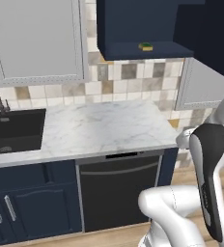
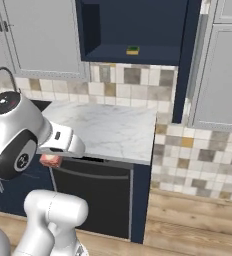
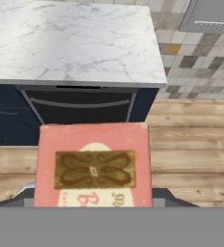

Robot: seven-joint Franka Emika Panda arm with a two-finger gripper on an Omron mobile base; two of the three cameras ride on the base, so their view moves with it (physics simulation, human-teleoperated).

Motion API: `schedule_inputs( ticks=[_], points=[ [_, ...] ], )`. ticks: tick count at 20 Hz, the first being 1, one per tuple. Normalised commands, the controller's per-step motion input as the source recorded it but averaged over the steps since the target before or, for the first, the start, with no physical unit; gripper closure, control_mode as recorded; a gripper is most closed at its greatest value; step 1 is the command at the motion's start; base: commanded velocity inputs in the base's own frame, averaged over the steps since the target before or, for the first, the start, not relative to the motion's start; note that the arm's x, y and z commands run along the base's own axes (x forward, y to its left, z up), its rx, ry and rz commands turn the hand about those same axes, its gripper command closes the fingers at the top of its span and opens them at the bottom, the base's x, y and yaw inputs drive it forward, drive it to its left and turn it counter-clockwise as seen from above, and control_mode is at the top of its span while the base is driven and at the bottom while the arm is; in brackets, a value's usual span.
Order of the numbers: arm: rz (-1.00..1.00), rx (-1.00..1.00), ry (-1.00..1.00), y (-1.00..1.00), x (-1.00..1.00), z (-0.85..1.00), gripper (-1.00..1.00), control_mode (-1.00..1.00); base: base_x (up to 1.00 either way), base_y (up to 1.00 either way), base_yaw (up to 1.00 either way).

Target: Pick up the sponge and bar soap from the sink, and place them back in the cabinet, and close the cabinet door.

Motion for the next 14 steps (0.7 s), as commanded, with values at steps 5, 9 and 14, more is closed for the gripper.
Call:
schedule_inputs(
  ticks=[5, 9, 14],
  points=[
    [0.0, 0.0, 0.0, 0.0, 0.0, 0.0, 1.0, 1.0, 0.09, -0.12, 0.0],
    [0.0, 0.0, 0.0, 0.0, 0.0, 0.0, 1.0, 1.0, 0.22, -0.13, 0.0],
    [0.0, 0.0, 0.0, 0.0, 0.0, 0.0, 1.0, 1.0, 0.22, -0.23, 0.0]
  ],
)
